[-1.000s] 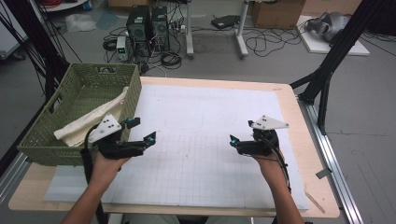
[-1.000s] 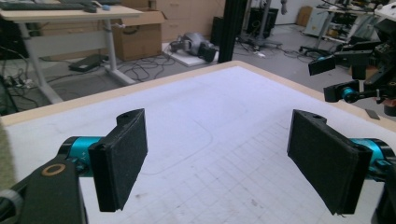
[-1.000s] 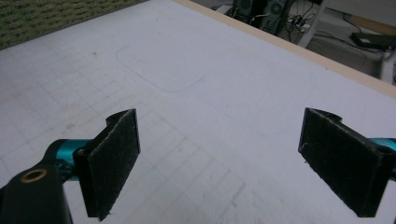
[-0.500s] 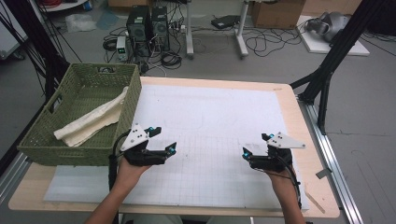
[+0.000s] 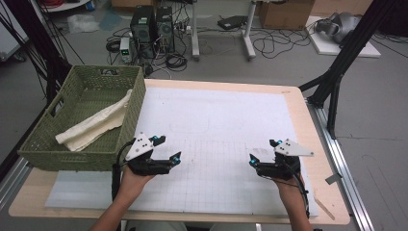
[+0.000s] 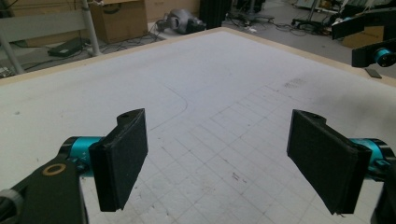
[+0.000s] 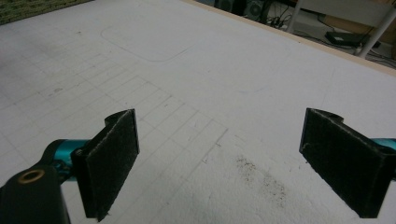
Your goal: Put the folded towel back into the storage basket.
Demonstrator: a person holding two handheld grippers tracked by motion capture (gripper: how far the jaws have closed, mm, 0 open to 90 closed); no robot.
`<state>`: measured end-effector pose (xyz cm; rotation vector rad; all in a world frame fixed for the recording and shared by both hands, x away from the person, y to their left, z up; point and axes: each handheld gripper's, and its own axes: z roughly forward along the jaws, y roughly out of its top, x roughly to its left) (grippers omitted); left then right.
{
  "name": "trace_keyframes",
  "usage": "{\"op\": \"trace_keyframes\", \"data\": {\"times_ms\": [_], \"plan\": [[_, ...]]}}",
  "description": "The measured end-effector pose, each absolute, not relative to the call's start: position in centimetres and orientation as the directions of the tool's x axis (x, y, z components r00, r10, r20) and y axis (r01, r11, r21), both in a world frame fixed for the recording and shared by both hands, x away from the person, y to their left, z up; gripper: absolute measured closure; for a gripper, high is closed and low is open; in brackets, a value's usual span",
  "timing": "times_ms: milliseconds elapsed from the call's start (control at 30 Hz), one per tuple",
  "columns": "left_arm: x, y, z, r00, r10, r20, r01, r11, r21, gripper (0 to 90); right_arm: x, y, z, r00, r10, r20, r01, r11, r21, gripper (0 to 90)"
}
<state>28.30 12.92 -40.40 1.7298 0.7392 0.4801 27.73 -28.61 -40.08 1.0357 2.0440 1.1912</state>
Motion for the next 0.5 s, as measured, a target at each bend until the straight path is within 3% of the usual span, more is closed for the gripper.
{"op": "trace_keyframes", "data": {"times_ms": [500], "plan": [[28.53,13.31,-40.54,0.708,0.704,-0.057,0.242,-0.166,0.956,21.0,27.78,-28.85,-40.05,-0.551,0.832,-0.069,0.341,0.300,0.891,11.2]]}}
